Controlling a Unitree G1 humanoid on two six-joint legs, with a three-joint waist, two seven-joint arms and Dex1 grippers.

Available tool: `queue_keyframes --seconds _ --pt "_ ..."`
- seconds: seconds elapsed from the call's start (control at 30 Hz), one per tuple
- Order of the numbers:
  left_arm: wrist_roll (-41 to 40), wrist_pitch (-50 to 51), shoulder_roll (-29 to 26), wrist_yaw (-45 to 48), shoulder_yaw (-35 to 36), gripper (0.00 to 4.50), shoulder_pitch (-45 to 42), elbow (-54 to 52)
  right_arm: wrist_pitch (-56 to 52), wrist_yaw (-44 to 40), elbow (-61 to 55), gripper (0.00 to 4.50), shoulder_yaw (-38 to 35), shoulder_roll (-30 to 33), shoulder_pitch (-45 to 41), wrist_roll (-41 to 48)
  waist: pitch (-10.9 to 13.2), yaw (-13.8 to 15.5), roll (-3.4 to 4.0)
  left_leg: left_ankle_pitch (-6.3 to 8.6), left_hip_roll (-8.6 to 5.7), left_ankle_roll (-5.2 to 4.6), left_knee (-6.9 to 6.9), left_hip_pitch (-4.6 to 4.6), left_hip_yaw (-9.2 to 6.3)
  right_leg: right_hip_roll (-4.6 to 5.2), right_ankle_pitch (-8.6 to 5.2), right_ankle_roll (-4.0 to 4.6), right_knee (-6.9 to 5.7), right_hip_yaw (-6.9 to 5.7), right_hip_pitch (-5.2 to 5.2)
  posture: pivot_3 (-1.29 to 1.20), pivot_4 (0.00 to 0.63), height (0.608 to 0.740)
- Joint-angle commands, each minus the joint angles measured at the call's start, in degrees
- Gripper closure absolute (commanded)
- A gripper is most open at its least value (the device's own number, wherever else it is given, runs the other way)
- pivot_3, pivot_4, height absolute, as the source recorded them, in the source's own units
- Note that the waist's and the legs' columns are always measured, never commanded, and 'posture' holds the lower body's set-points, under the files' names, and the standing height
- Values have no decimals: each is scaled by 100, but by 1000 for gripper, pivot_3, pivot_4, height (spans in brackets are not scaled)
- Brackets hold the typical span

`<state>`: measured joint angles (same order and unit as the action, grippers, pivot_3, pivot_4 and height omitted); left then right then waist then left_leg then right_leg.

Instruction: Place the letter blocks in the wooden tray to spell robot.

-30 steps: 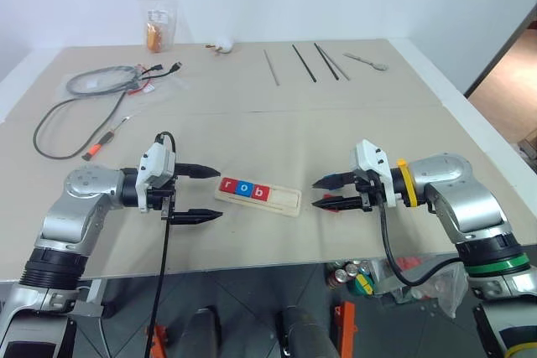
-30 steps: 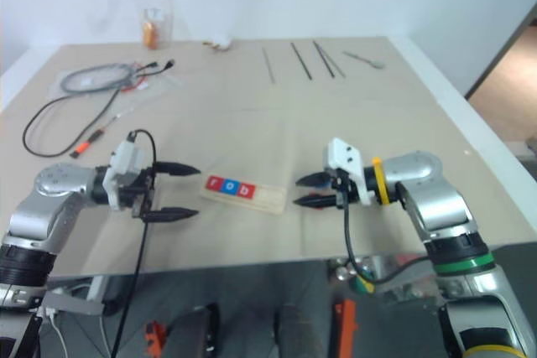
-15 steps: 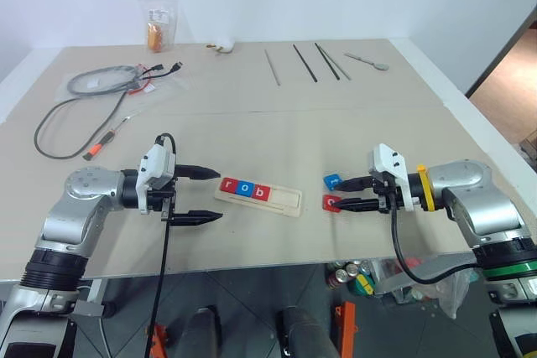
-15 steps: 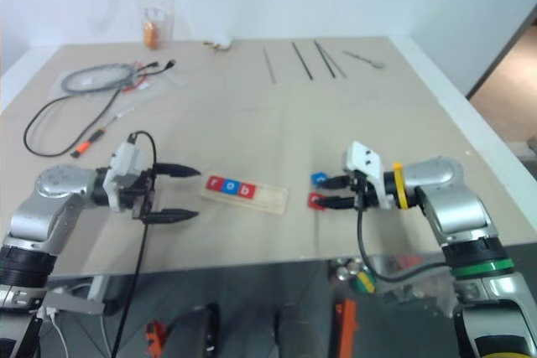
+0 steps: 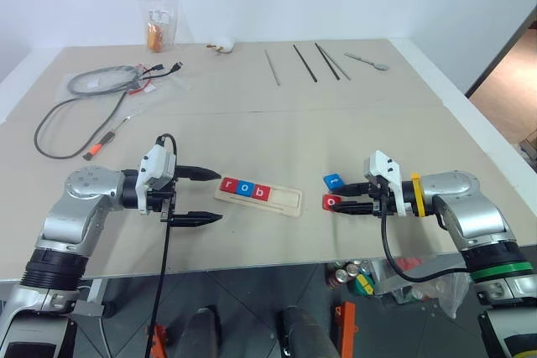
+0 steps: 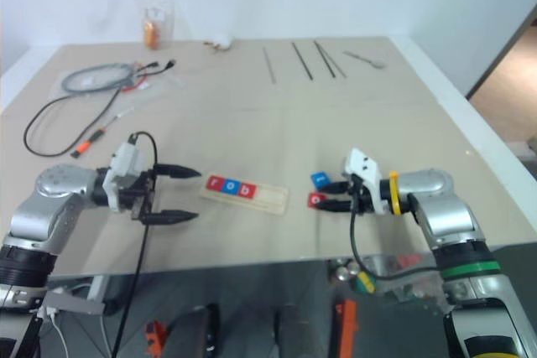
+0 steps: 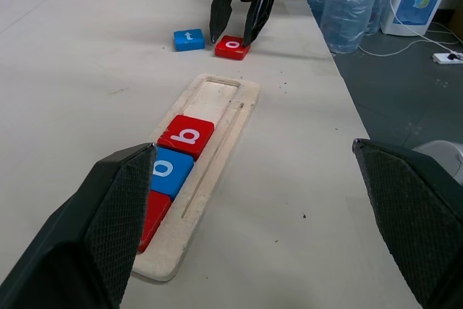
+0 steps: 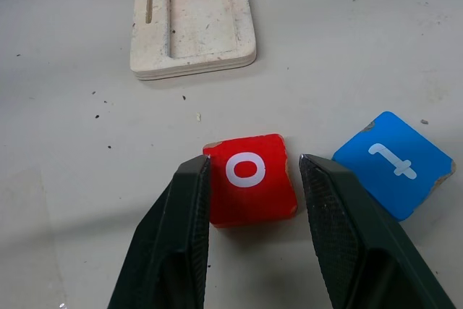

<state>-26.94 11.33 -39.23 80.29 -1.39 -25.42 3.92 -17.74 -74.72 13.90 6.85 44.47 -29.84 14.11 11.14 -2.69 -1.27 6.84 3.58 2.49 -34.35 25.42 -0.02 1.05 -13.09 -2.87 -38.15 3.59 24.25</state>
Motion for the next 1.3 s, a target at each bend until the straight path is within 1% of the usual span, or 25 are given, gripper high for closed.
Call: queue_keyframes --seconds 0.03,0.27,0.3,0.43,0.57,0.67,0.7,0.73,0.77,0.8,0.83,0.87,0.9,0.93,1.3 --pt "-25 11 -68 12 85 0 -108 -60 47 -36 -98 2542 -52 12 51 15 0 0 0 0 0 0 0 0 0 0 0 0 0 0 0 0 150 740" --pt "-13 15 -63 28 68 0 -121 -58 -18 -12 -62 2542 -135 30 -35 63 0 0 0 0 0 0 -1 0 0 1 0 0 0 0 -1 0 150 740" --pt "-13 14 -58 28 67 0 -124 -57 7 9 -63 2306 -116 31 -25 30 0 0 0 0 0 0 -1 0 0 1 0 1 0 0 -1 0 150 740" --pt "-11 12 -45 24 62 0 -127 -53 -1 117 -38 2306 -76 1 -22 -44 0 0 0 0 0 0 0 0 0 0 0 0 0 0 -1 0 150 740" --pt "-7 20 -32 9 52 0 -126 -57 -123 -36 -133 2306 -148 56 -19 147 0 0 0 0 0 0 -1 0 0 0 0 1 0 0 -1 0 150 740" --pt "-3 15 -33 6 53 0 -115 -55 -129 1 -162 2306 -167 35 -48 167 0 0 0 0 0 0 -1 0 0 1 0 1 0 0 -2 0 150 740" --pt "-2 9 -32 5 54 0 -108 -54 -138 23 -173 1975 -156 24 -44 152 0 0 0 0 0 0 -1 0 0 1 0 1 0 0 -2 0 150 740" --pt "0 5 -32 4 55 0 -103 -52 -149 32 -183 1783 -149 16 -38 142 0 0 0 0 0 0 -1 0 0 1 0 1 0 0 -2 0 150 740" --pt "1 2 -32 2 56 0 -101 -49 -151 22 -207 1357 -150 13 -16 149 0 0 0 0 0 0 -1 0 0 0 0 0 0 0 -2 0 150 740" --pt "3 0 -31 0 57 0 -100 -46 -154 38 -216 1169 -158 10 -3 152 0 0 0 0 0 0 -1 0 0 0 0 0 0 0 -2 0 150 740" --pt "2 2 -31 0 58 0 -100 -45 -150 77 -219 542 -168 9 5 140 0 -1 0 0 0 0 -1 0 0 0 0 0 0 0 -1 0 150 740" --pt "1 4 -31 -4 59 0 -92 -51 -147 125 -208 421 -193 4 9 137 0 0 0 0 0 0 -1 0 0 0 0 0 0 0 -1 0 150 740" --pt "2 3 -30 -6 59 0 -85 -54 -194 138 -184 178 -231 8 5 168 0 0 0 0 0 0 -1 0 0 0 0 0 0 0 -1 0 150 740" --pt "2 4 -30 -7 59 0 -81 -56 -216 135 -176 72 -257 16 9 201 0 0 0 0 0 0 -1 0 0 0 0 0 0 0 -1 0 150 740" --pt "11 -15 -21 8 51 0 -104 -21 -135 160 -270 72 -155 -12 256 148 0 -1 0 0 0 0 -1 0 0 0 0 0 0 0 -2 0 150 740"
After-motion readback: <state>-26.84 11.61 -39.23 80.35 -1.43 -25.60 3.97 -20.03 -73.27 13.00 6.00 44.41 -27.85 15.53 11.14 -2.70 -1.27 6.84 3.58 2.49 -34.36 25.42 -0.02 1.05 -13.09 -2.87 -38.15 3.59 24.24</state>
